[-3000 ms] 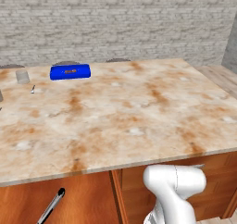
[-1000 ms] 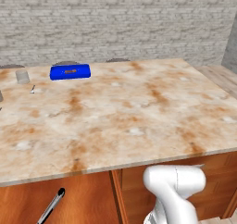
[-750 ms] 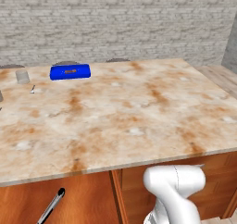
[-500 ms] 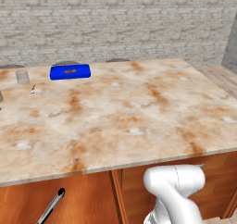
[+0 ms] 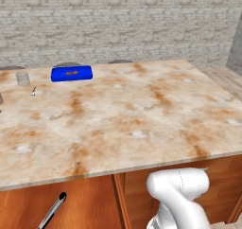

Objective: Take the tongs from the drawer on the left and place them on the dining counter next to the tray containing the kebab skewer.

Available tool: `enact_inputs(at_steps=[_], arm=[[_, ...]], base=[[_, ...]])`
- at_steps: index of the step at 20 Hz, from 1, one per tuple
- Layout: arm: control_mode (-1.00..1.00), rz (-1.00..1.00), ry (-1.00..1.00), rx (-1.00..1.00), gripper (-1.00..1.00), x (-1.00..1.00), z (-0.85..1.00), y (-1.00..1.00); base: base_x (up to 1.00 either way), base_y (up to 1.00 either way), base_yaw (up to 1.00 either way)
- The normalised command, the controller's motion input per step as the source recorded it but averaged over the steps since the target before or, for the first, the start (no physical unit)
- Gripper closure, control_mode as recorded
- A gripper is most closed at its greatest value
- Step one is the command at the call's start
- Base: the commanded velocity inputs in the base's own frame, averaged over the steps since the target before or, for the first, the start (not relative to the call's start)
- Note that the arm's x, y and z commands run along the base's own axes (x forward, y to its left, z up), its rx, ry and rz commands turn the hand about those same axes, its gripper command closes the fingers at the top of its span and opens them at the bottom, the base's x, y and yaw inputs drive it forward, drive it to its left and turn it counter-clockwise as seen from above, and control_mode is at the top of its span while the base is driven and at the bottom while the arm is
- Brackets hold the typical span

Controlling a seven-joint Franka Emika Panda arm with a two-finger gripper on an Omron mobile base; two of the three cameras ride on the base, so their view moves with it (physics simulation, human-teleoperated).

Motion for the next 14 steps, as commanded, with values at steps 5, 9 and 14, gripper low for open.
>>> enact_inputs(at_steps=[5, 9, 14], arm=[[-1.0, -0.11, 0.16, 0.27, -1.0, -0.12, 0.65, -0.53], [-1.0, -0.12, 0.18, 0.23, -1.0, 0.0, 0.72, -0.43], [-1.0, -0.12, 0.19, 0.26, -1.0, -0.08, 0.68, -0.49]], base=[[0.0, 0.0, 0.0], [0.0, 0.0, 0.0], [0.0, 0.0, 0.0]])
